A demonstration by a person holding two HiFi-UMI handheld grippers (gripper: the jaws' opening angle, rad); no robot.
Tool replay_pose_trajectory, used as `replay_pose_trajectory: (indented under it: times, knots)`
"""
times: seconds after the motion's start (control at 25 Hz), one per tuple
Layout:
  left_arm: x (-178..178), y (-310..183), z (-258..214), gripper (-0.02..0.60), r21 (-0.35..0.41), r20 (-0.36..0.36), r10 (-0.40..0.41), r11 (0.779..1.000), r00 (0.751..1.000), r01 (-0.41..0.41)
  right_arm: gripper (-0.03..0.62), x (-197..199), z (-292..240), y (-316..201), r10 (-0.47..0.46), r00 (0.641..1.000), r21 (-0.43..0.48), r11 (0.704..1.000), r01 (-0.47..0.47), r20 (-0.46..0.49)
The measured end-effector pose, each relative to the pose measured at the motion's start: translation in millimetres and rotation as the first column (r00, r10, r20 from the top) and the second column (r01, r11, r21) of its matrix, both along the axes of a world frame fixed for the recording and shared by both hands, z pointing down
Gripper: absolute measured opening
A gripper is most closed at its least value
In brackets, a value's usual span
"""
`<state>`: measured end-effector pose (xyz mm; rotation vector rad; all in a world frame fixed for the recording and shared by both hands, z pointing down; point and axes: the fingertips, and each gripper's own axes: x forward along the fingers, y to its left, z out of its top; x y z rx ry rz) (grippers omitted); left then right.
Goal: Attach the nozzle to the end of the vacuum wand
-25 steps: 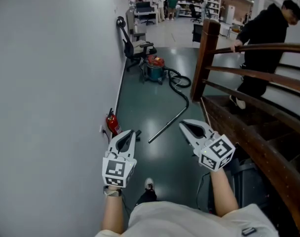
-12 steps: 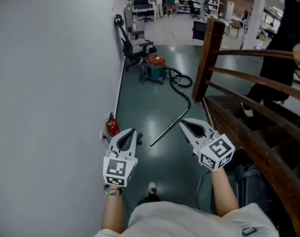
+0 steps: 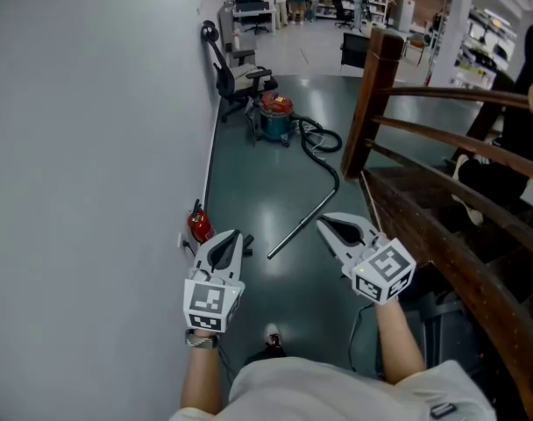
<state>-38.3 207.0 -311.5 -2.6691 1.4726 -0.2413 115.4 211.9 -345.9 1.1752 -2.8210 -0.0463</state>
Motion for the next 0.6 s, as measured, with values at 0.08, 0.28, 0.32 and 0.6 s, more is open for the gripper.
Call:
replay_pose_trajectory:
  times: [0.08,0.28,0.32,0.6]
  knots:
    - [-2,-6,1,-0.005,0.000,0.001,0.003,1.000,1.000,-0.003,0.029,-3,-1,-6,0.001,1.000,0.005,1.000,-0.001,0.001]
    - [-8,-21,7,-0.005,-0.013,0.006,0.012,1.000,1.000,-0.012,0.028,-11,1,-21,0.010,1.000,0.002,1.000,-0.010,0.002]
    - [-9,-24,8,-0.005,-0.016,0.006,0.013,1.000,1.000,-0.013,0.029,-11,2,-24,0.012,1.000,0.001,1.000,-0.012,0.004]
    - [-24,-50,12,-0.005,-0.020,-0.005,0.019,1.000,1.000,-0.019,0.029,-29,5,-46,-0.014,1.000,-0.013,1.000,0.014,-0.001]
